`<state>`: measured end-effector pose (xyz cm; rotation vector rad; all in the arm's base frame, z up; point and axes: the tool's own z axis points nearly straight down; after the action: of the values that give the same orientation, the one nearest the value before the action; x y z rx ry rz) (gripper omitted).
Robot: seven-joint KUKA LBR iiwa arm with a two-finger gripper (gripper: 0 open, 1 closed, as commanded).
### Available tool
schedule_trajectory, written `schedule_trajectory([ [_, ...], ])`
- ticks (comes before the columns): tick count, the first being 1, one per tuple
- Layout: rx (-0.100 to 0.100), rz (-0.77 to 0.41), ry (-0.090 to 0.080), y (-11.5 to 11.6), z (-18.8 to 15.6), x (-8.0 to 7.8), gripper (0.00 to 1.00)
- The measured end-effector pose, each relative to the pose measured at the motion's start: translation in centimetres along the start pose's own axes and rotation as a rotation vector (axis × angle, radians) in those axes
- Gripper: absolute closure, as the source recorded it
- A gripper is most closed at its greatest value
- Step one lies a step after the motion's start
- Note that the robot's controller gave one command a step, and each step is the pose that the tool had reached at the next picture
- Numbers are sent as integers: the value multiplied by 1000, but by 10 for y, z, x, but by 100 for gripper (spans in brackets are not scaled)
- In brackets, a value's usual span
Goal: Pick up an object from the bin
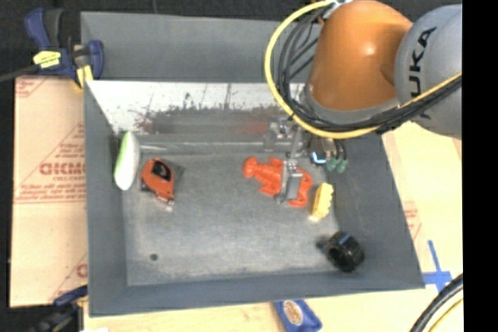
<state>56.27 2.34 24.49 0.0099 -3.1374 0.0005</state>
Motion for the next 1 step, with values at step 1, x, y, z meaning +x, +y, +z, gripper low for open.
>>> schedule_trajectory([
  [1,0,0,-9,0,-5,-1,0],
])
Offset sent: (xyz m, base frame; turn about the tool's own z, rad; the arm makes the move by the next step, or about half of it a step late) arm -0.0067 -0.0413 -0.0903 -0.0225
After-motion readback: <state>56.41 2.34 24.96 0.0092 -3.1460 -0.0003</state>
